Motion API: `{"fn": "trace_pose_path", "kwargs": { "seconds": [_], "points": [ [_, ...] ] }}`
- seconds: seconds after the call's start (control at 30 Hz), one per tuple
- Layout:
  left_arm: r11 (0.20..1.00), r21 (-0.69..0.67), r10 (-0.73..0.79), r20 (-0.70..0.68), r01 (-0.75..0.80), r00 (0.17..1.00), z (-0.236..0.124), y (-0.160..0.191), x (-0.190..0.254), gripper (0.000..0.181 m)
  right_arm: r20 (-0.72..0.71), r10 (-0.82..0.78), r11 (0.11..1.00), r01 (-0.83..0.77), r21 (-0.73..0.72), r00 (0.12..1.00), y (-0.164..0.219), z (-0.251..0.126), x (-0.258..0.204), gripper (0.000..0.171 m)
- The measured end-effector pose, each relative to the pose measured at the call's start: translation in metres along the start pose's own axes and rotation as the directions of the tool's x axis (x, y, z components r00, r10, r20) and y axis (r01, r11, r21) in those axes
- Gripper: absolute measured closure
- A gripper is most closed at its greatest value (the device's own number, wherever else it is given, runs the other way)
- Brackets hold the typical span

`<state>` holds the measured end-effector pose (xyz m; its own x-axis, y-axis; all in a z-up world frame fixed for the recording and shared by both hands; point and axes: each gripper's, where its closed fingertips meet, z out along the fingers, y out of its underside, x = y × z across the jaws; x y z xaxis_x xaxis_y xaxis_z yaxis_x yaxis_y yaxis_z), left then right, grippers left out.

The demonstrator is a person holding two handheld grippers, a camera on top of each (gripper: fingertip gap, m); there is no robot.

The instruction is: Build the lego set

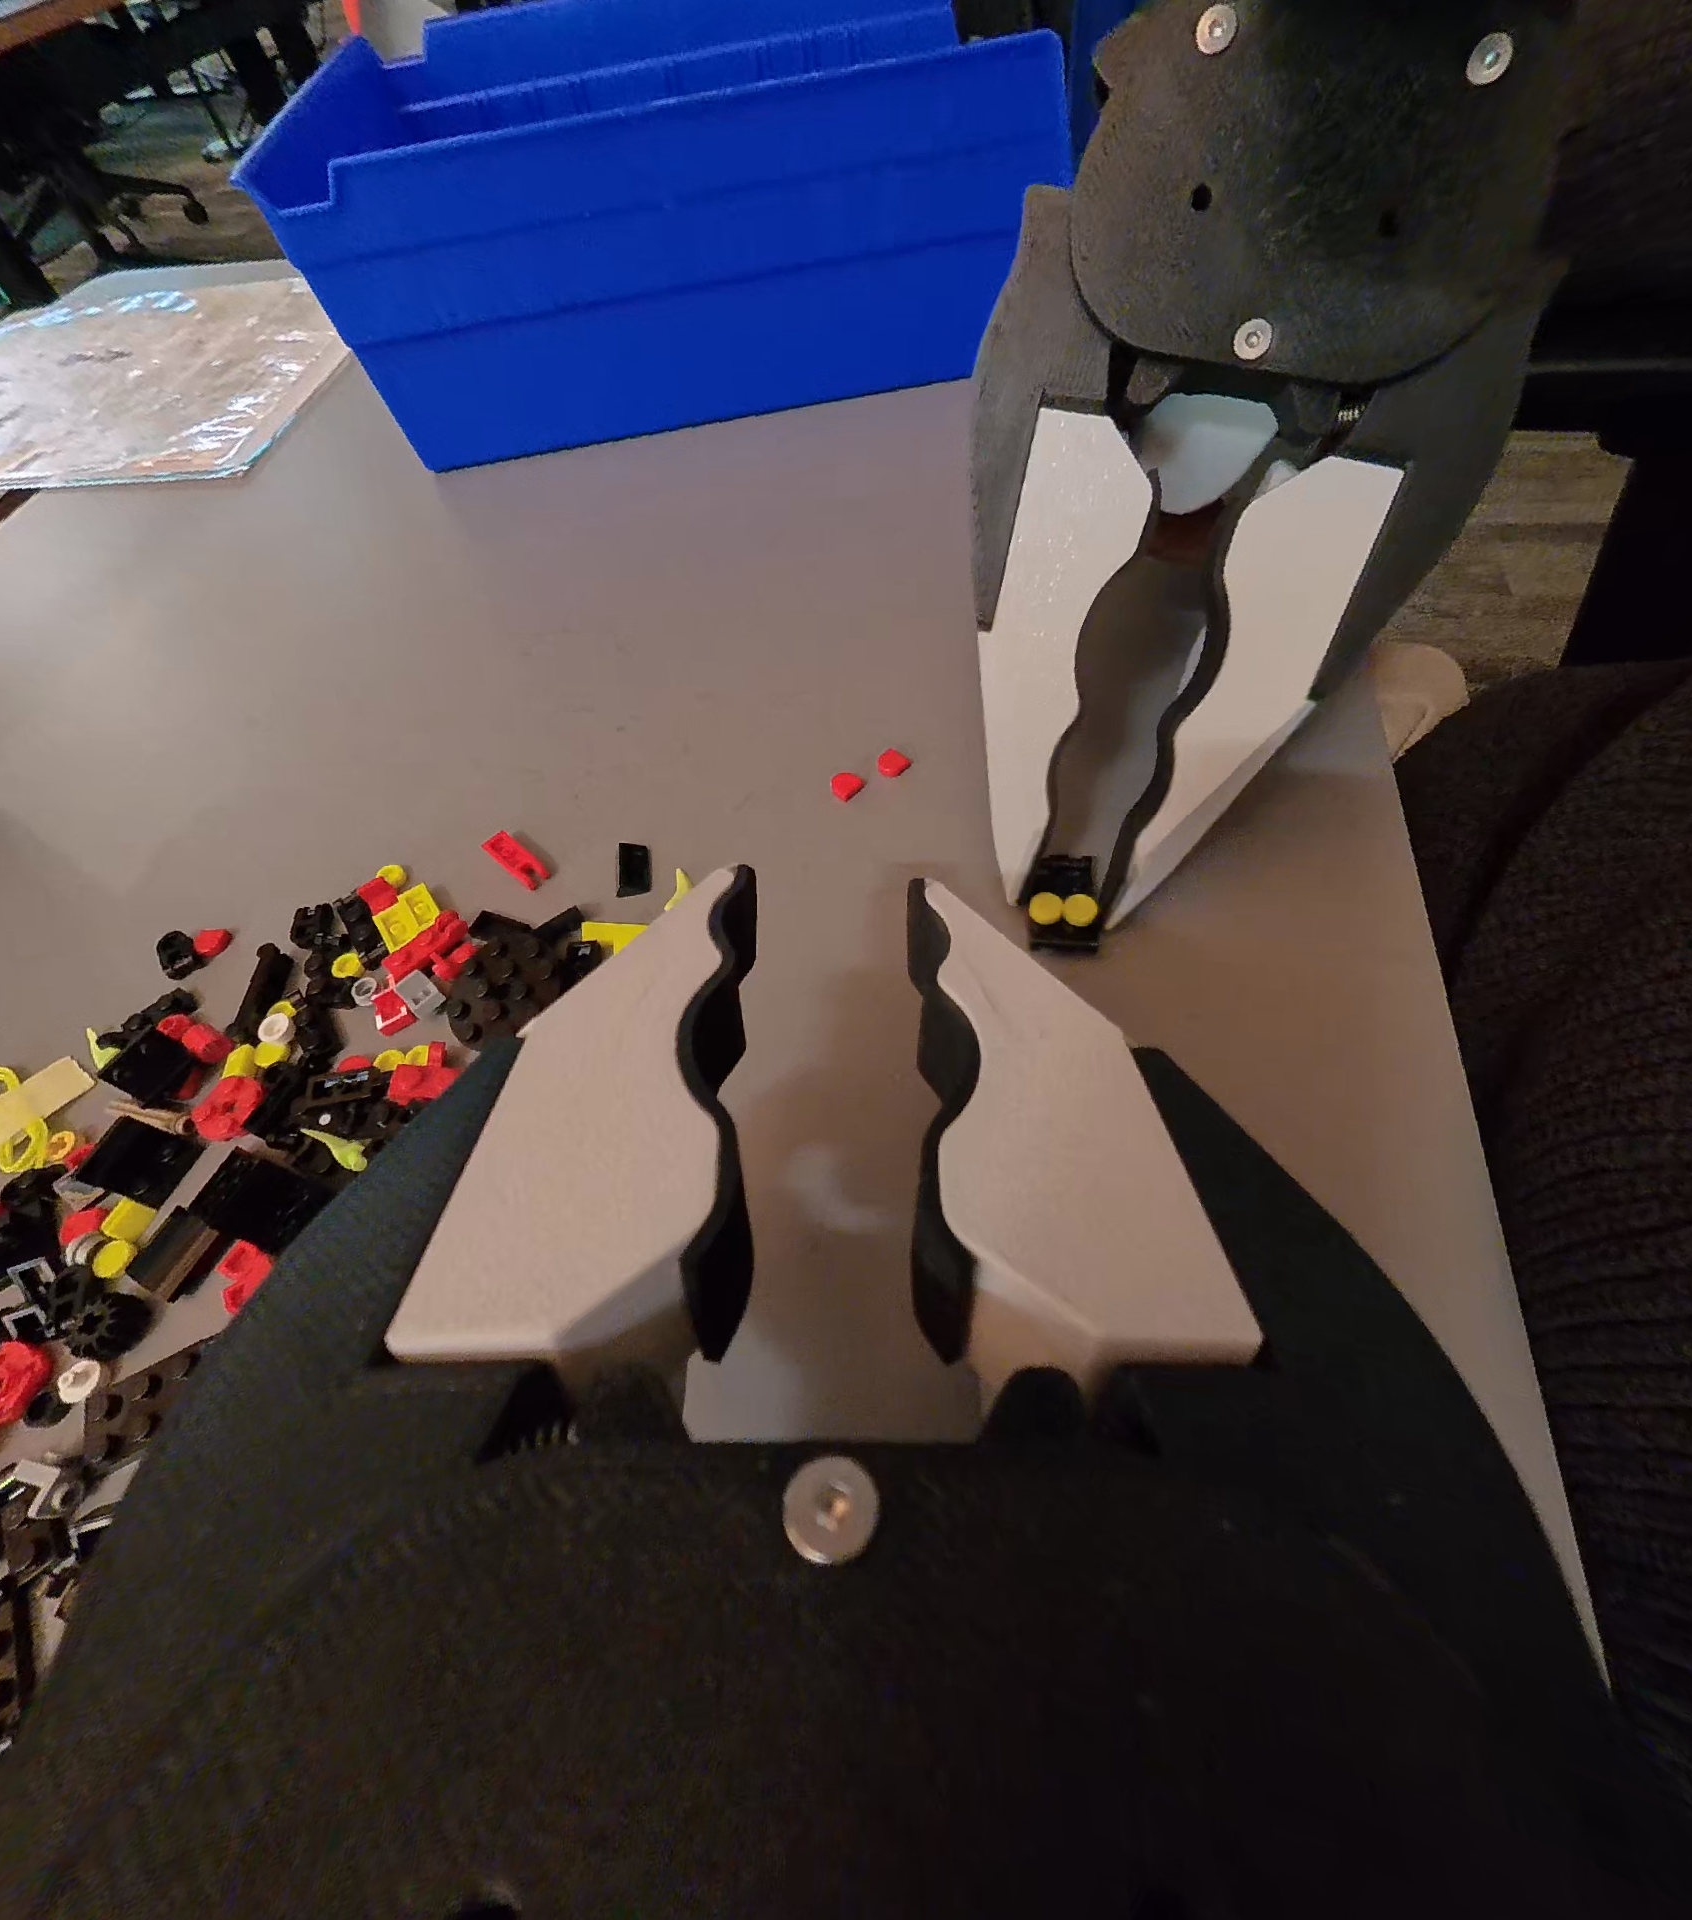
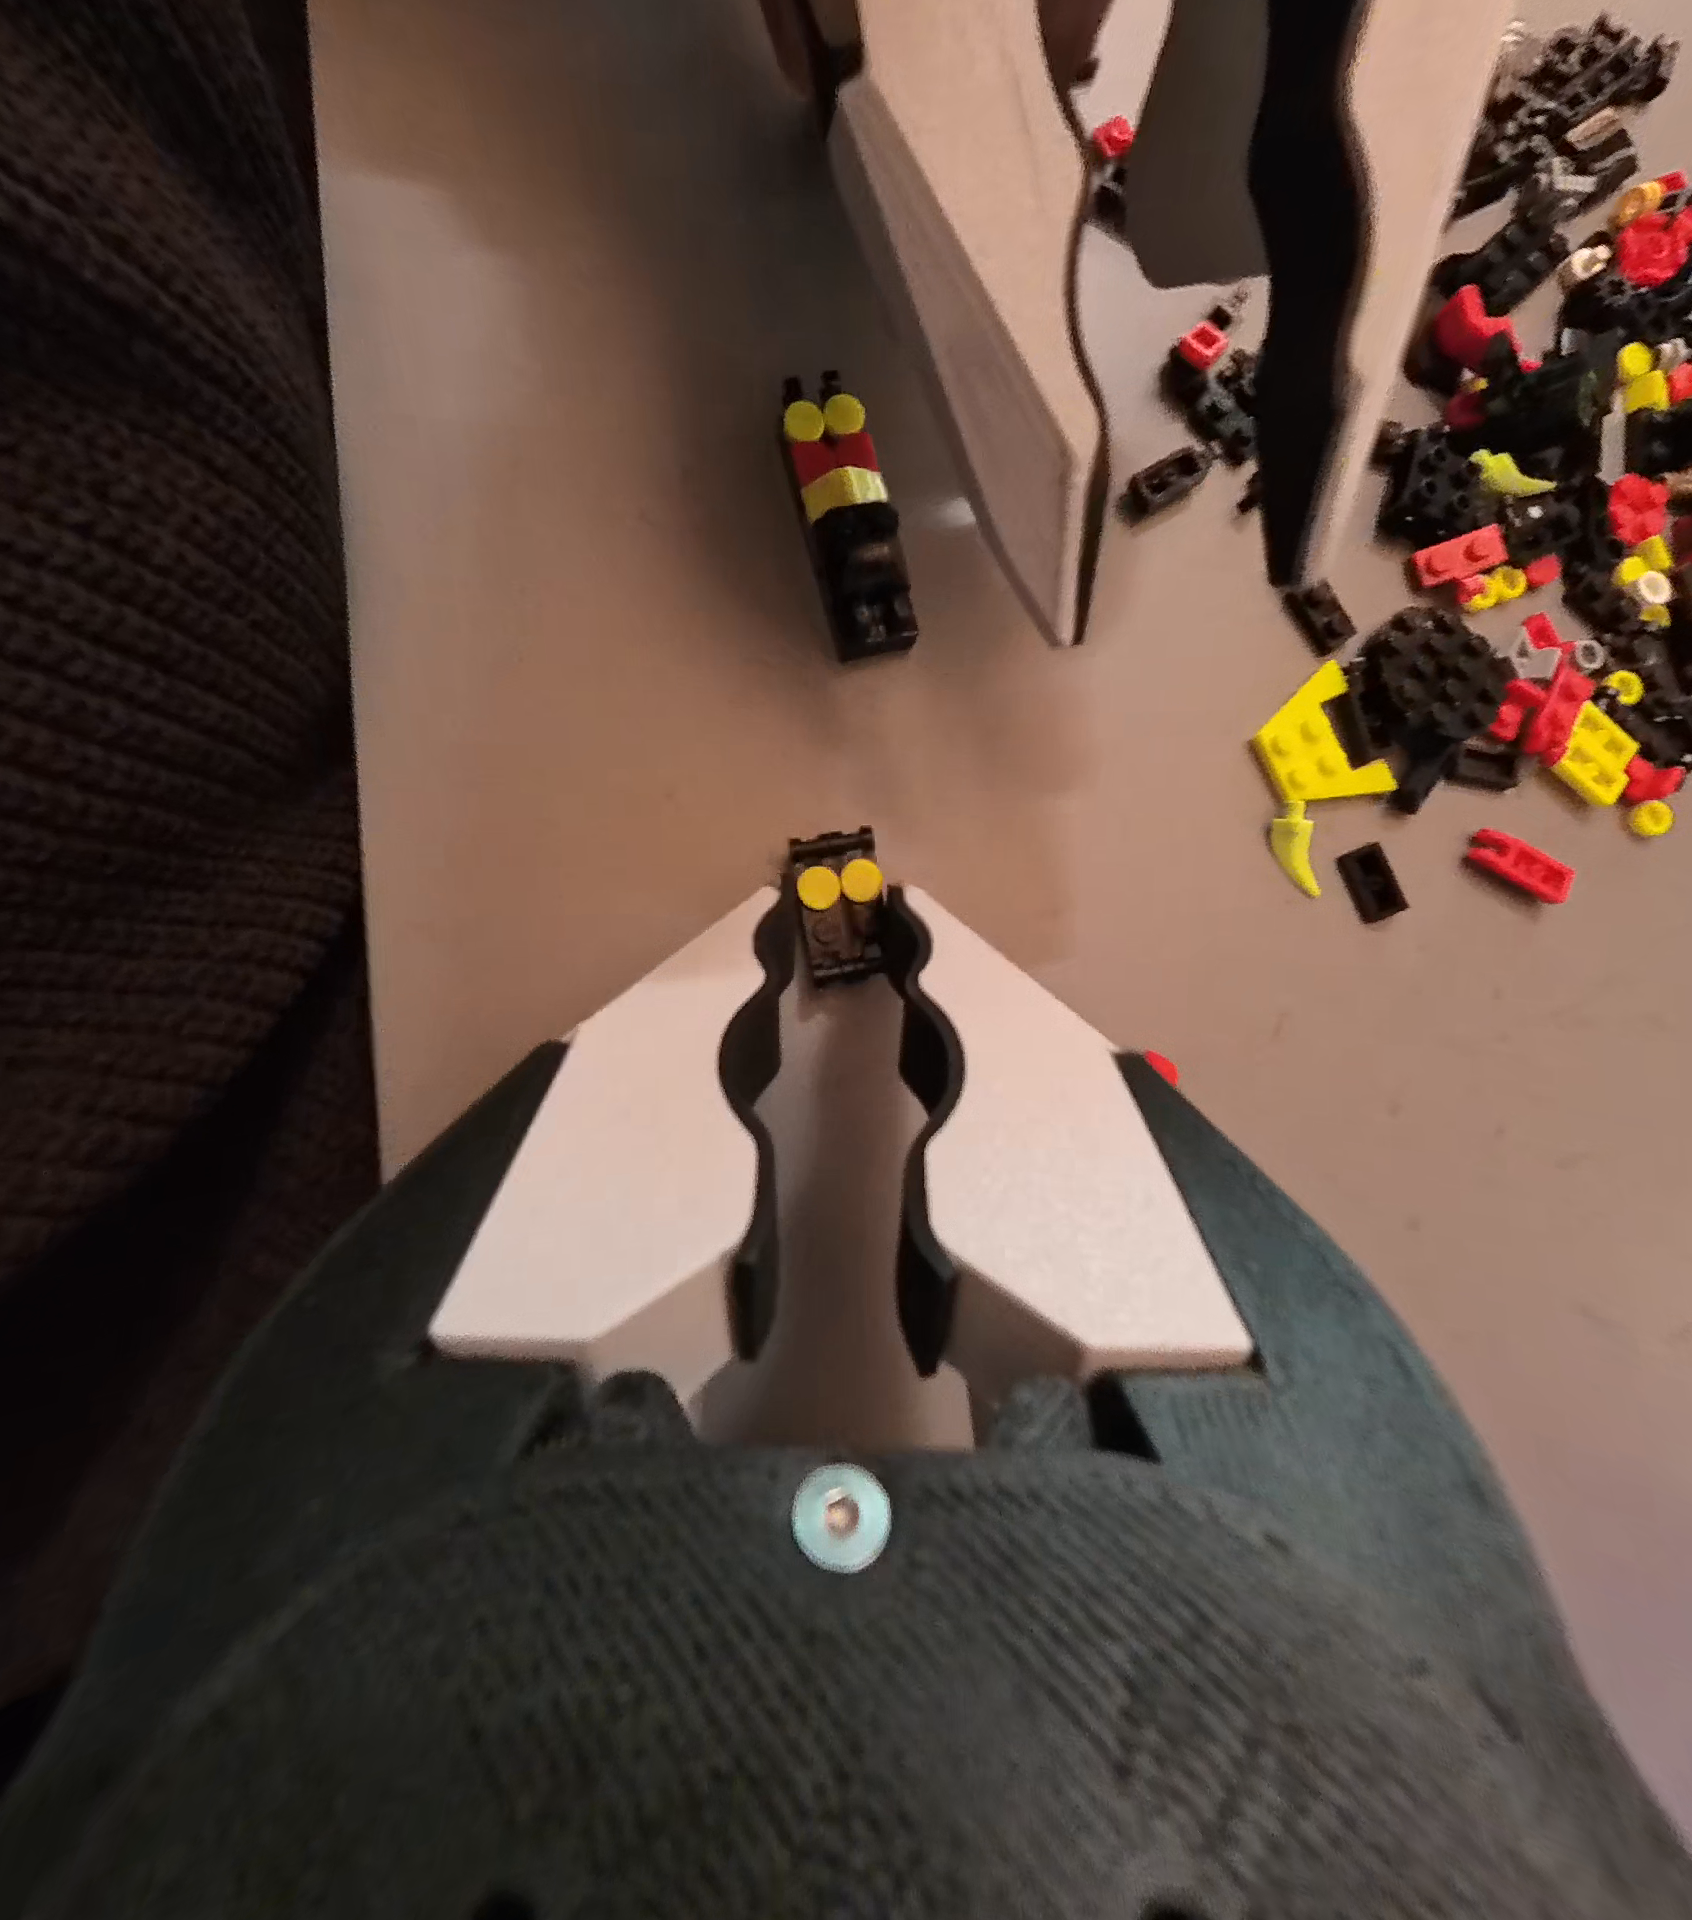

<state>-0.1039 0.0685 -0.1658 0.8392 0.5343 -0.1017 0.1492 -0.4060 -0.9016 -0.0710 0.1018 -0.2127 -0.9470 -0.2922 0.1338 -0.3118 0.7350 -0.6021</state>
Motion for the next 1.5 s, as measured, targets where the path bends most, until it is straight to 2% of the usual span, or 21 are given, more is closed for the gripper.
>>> {"fn": "trace_pose_path", "kwargs": {
  "seconds": [0.4,0.8,1.0,1.23,1.37,1.5],
  "points": [
    [0.999,-0.031,-0.036,-0.022,0.035,0.999,0.001,0.004,0.002,0.159,-0.104,-0.008,1.0,0.01,0.014,0.995,-0.003,0.0,0.023,0.155],
    [0.997,-0.076,-0.015,-0.032,0.013,0.999,0.003,0.011,0.006,0.159,-0.108,-0.025,1.0,0.027,0.016,0.994,-0.001,-0.003,0.022,0.149],
    [0.993,-0.111,0.027,-0.037,-0.031,0.999,0.005,0.016,0.011,0.159,-0.098,-0.006,1.0,0.007,0.007,0.995,0.007,-0.01,0.022,0.154],
    [0.963,-0.228,-0.171,-0.11,0.143,0.979,0.023,0.012,0.031,0.15,-0.121,0.031,0.999,-0.032,-0.007,0.992,0.01,-0.005,0.03,0.155],
    [0.952,-0.283,-0.144,-0.081,0.116,0.986,0.027,0.026,0.03,0.148,-0.176,0.028,0.999,-0.033,-0.021,0.984,0.012,-0.008,0.04,0.156],
    [0.954,-0.276,-0.142,-0.073,0.117,0.987,0.026,0.025,0.03,0.149,-0.22,0.088,0.996,-0.093,-0.01,0.972,0.019,-0.022,0.053,0.156]
  ]
}}
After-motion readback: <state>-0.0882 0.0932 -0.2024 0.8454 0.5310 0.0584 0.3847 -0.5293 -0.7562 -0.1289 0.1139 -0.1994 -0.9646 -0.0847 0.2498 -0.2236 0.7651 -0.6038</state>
